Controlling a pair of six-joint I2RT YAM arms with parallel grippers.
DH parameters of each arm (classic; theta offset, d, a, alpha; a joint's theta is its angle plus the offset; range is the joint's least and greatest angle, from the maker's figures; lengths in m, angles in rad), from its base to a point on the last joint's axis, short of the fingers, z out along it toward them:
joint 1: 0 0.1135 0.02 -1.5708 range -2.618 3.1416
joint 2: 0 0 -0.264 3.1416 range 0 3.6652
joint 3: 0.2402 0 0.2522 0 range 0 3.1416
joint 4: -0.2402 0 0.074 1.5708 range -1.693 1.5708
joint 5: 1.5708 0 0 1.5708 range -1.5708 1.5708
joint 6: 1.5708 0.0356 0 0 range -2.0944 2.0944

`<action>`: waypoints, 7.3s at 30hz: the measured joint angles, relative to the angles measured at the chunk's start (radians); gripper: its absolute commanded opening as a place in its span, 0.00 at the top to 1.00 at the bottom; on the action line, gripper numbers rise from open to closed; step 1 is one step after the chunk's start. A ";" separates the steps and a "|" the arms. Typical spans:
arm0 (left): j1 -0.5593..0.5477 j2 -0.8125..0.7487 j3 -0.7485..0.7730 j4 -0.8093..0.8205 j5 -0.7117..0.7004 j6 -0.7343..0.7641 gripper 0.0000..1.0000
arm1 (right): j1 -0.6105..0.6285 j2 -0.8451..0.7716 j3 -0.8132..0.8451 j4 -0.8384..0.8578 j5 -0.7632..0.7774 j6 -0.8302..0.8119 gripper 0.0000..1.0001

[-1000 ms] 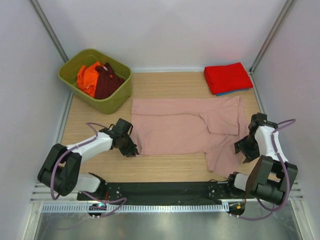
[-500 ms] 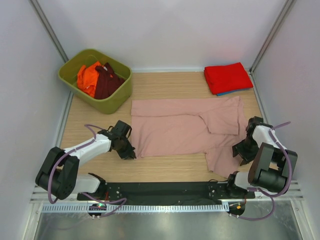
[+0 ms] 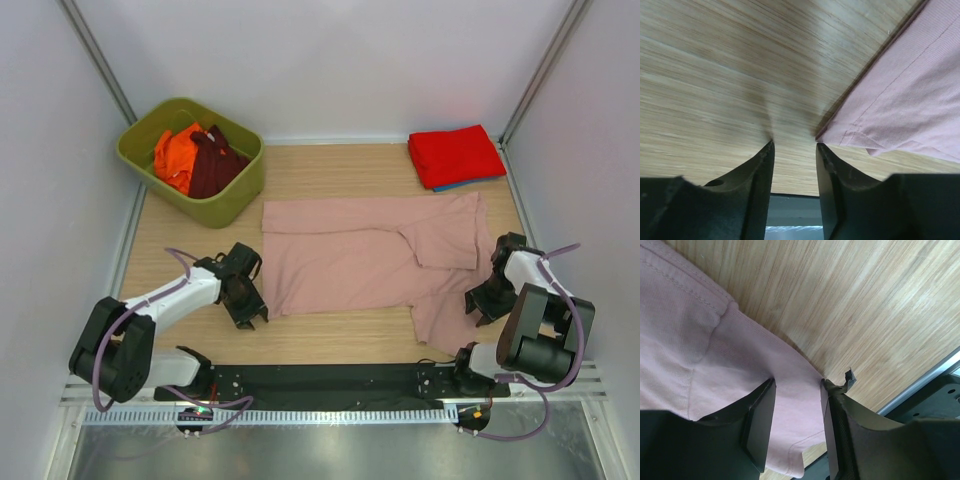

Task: Fold and stack the t-shirts
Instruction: Fold the tshirt

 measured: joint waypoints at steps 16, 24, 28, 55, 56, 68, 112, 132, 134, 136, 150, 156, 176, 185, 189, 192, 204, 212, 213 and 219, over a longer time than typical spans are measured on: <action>0.000 0.050 0.016 0.025 0.099 -0.003 0.55 | -0.001 0.002 -0.001 0.008 -0.009 -0.003 0.53; 0.011 0.071 0.035 0.026 0.081 0.000 0.56 | -0.002 0.004 -0.001 0.009 -0.011 -0.004 0.53; 0.013 0.101 0.053 0.013 0.085 0.002 0.61 | -0.003 0.007 0.000 0.009 -0.013 -0.004 0.53; 0.017 0.058 0.045 0.064 -0.029 0.103 1.00 | 0.005 -0.027 -0.001 0.012 -0.041 -0.003 0.99; 0.017 0.054 0.044 0.058 -0.039 0.103 1.00 | 0.011 -0.033 0.000 0.003 -0.038 -0.003 0.99; 0.007 0.024 0.130 -0.045 -0.097 0.121 1.00 | 0.124 -0.055 0.248 -0.098 0.042 -0.051 0.99; 0.136 0.650 0.991 -0.230 -0.358 0.339 1.00 | 0.181 0.485 0.816 -0.016 -0.035 -0.167 0.99; 0.135 0.711 1.054 -0.216 -0.328 0.365 0.96 | 0.159 0.559 0.839 0.012 -0.038 -0.163 0.94; 0.135 0.716 1.061 -0.217 -0.328 0.365 0.83 | 0.159 0.571 0.839 0.021 -0.046 -0.161 0.88; 0.135 0.726 1.074 -0.219 -0.330 0.369 0.61 | 0.159 0.583 0.841 0.030 -0.055 -0.159 0.80; 0.086 0.586 0.989 -0.270 -0.352 0.415 0.50 | 0.146 0.558 0.950 -0.044 0.017 -0.190 0.28; -0.021 0.412 0.818 -0.229 -0.302 0.468 0.48 | 0.066 0.418 0.744 -0.050 0.004 -0.197 0.31; -0.016 0.533 0.699 -0.206 -0.265 0.557 0.46 | -0.087 0.369 0.501 0.052 -0.143 -0.190 0.54; -0.016 0.618 0.699 -0.195 -0.311 0.575 0.44 | -0.087 0.413 0.478 0.114 -0.173 -0.192 0.71; -0.016 0.618 0.699 -0.195 -0.337 0.574 0.44 | -0.087 0.430 0.468 0.118 -0.172 -0.204 0.72; -0.016 0.602 0.687 -0.180 -0.339 0.573 0.39 | -0.087 0.430 0.467 0.119 -0.171 -0.214 0.73; -0.015 0.574 0.727 -0.122 -0.319 0.569 0.47 | -0.087 0.452 0.475 0.119 -0.169 -0.227 0.74; -0.015 0.660 0.750 -0.067 -0.336 0.599 0.70 | -0.087 0.458 0.482 0.119 -0.178 -0.227 0.85; -0.015 0.661 0.750 -0.063 -0.336 0.602 0.82 | -0.087 0.458 0.482 0.120 -0.179 -0.227 0.87; -0.016 0.658 0.735 -0.034 -0.341 0.602 1.00 | -0.086 0.458 0.482 0.121 -0.163 -0.236 0.99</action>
